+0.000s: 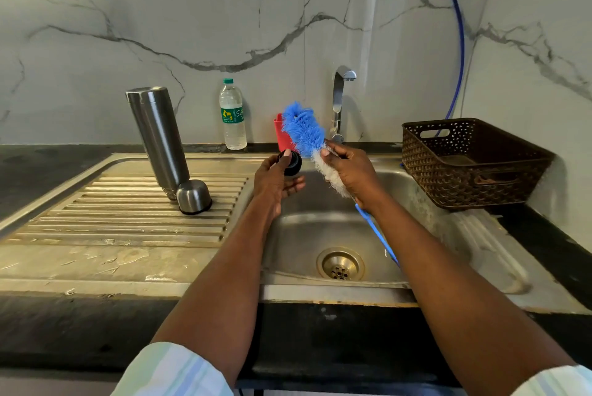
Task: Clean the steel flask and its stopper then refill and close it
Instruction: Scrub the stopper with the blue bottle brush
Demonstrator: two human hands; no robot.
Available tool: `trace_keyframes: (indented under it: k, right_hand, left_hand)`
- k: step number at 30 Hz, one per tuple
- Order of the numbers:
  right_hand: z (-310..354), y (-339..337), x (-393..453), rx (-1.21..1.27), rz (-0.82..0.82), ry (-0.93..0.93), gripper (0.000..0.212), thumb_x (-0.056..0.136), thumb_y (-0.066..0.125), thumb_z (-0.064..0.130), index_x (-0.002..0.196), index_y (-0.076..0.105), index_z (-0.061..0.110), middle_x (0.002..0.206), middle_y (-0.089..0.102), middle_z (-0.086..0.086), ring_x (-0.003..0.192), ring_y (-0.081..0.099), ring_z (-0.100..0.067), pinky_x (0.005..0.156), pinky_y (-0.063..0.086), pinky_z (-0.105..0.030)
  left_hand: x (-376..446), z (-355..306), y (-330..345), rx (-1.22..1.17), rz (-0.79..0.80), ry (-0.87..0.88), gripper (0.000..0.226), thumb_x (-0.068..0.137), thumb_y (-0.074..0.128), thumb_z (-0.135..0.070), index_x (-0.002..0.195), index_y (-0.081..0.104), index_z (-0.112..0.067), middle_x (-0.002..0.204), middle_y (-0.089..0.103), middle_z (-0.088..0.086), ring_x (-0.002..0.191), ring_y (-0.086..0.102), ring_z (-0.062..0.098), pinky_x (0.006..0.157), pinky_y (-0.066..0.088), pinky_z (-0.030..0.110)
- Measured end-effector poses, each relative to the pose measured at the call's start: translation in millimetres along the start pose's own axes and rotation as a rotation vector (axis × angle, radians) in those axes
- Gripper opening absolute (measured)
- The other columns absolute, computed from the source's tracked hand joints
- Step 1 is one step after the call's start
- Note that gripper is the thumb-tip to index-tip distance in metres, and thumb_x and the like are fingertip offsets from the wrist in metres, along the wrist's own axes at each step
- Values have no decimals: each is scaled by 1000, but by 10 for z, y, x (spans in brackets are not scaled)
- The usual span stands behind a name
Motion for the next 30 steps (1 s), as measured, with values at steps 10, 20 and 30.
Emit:
trace_keyframes:
  k: [10,20,30]
  right_hand:
    - [-27,-46,-31,52,-98,90,35,95,63,25,128,64,13,98,71,-5,68,62,-13,55,49,-23]
    - [279,363,-25,457,-93,321,26,93,63,22,106,68,0,66,64,-1,36,51,-3,33,34,-15]
    - [129,1681,-415,706,299,476,11,86,55,16,90,55,6,73,54,-11,52,48,-19,45,38,-19]
  left_hand:
    - [-168,-172,-53,-192,-38,39,34,94,67,-20,125,60,-8,110,65,18,102,68,34,76,62,45]
    - [-502,-610,-442,-263,-8,139,25,89,64,5,114,60,2,104,68,21,90,68,29,70,62,33]
    - [-922,-1183,-1941,213,-386,486,45,72,81,-4,108,56,-14,106,68,13,93,68,27,77,55,29]
Point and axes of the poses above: each hand's wrist, its own x-axis towards the middle knuckle, its own y-axis out of the palm, z = x × y, the point moved 8 cm from there along x, towards the middle knuckle
